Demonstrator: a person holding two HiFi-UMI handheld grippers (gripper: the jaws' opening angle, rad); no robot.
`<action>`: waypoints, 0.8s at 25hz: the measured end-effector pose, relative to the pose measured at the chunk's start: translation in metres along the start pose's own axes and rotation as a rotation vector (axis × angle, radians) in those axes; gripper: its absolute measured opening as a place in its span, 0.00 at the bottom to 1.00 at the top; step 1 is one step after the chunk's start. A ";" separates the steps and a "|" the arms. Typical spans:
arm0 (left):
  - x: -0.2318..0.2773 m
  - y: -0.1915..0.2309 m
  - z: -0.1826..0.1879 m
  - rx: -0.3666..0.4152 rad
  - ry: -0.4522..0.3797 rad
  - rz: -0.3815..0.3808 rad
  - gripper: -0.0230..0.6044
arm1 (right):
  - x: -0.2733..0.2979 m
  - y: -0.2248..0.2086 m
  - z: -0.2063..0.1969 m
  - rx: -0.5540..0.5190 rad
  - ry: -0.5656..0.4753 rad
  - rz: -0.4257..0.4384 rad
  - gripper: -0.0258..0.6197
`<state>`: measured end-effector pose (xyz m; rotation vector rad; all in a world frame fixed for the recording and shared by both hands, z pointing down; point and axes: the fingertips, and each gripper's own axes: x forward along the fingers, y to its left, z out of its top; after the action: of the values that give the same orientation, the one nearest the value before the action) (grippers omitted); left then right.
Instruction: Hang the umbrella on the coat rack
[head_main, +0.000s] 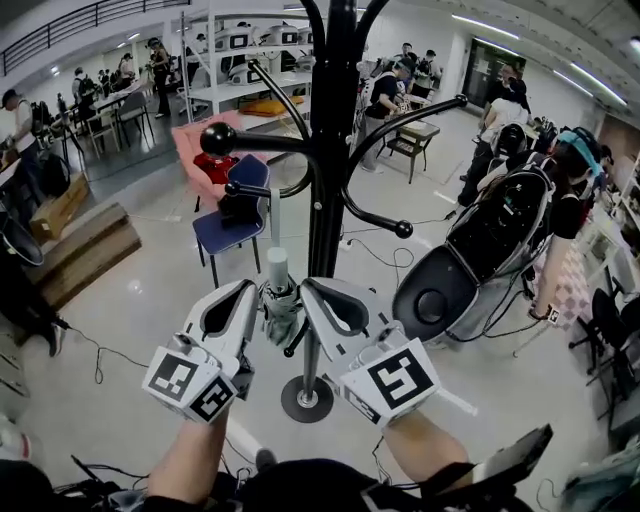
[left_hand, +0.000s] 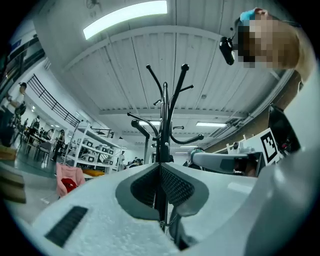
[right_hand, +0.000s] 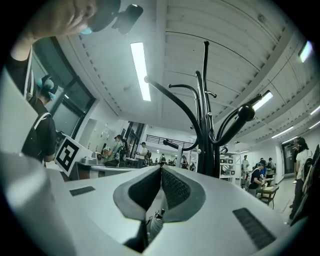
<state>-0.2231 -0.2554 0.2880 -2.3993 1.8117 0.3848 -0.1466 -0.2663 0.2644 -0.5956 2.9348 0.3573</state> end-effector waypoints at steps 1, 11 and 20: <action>-0.003 -0.005 0.000 0.013 0.006 0.006 0.06 | -0.004 0.001 0.001 0.001 -0.005 0.005 0.05; -0.028 -0.050 -0.011 0.058 0.047 0.038 0.06 | -0.043 0.007 -0.009 0.040 -0.010 0.027 0.05; -0.038 -0.057 -0.038 0.015 0.097 0.047 0.06 | -0.056 0.008 -0.024 0.074 0.008 0.015 0.05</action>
<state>-0.1728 -0.2128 0.3311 -2.4088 1.9057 0.2626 -0.1006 -0.2445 0.2989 -0.5661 2.9467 0.2468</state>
